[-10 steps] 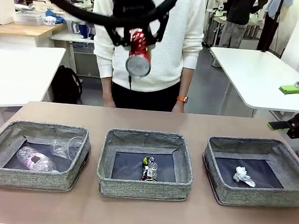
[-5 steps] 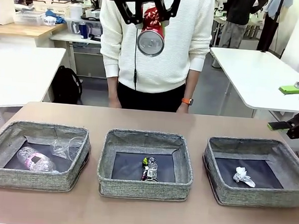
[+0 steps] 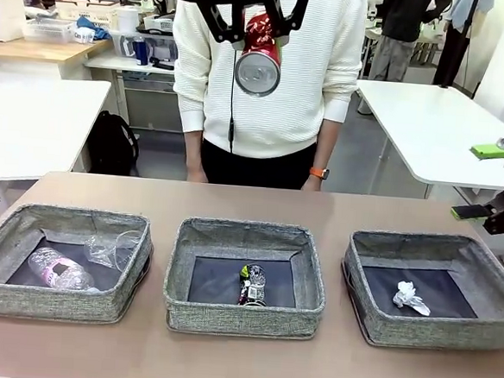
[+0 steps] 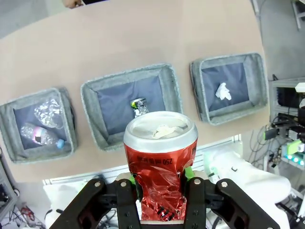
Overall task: Sort the waste into the appropriate baskets.
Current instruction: Pick up the waste item pointed out by the person, then place the picked waste into the Fabric basket indicated by the person.
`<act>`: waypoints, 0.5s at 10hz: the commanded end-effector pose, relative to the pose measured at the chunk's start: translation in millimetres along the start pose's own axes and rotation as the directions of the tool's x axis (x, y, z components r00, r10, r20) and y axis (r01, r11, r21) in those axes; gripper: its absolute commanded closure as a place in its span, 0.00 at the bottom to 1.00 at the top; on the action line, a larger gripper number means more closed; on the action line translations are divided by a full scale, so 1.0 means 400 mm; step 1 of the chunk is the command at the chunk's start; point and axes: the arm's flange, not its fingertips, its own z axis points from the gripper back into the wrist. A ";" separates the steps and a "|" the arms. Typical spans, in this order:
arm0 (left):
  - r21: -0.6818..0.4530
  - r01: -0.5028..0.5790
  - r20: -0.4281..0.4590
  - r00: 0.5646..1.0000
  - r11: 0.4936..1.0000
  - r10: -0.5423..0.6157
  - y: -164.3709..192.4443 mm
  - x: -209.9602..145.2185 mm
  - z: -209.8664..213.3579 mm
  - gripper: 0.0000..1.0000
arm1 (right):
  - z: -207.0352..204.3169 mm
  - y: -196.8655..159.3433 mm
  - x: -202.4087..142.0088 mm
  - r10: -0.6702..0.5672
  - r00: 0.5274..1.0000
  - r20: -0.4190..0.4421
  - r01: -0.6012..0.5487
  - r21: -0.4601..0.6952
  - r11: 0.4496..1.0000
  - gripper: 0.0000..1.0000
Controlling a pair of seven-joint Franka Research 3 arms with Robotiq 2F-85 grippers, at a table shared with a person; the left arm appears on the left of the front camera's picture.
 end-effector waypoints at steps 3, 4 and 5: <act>0.009 -0.008 0.010 1.000 1.000 0.008 0.007 -0.004 0.006 0.70 | -0.002 0.014 0.000 -0.015 1.000 0.000 0.015 0.016 1.000 0.00; 0.009 -0.008 0.010 1.000 1.000 0.008 0.007 -0.004 0.006 0.70 | -0.002 0.014 0.000 -0.015 1.000 0.000 0.015 0.016 1.000 0.00; 0.009 -0.008 0.010 1.000 1.000 0.008 0.007 -0.004 0.006 0.70 | -0.002 0.014 0.000 -0.015 1.000 0.000 0.015 0.016 1.000 0.00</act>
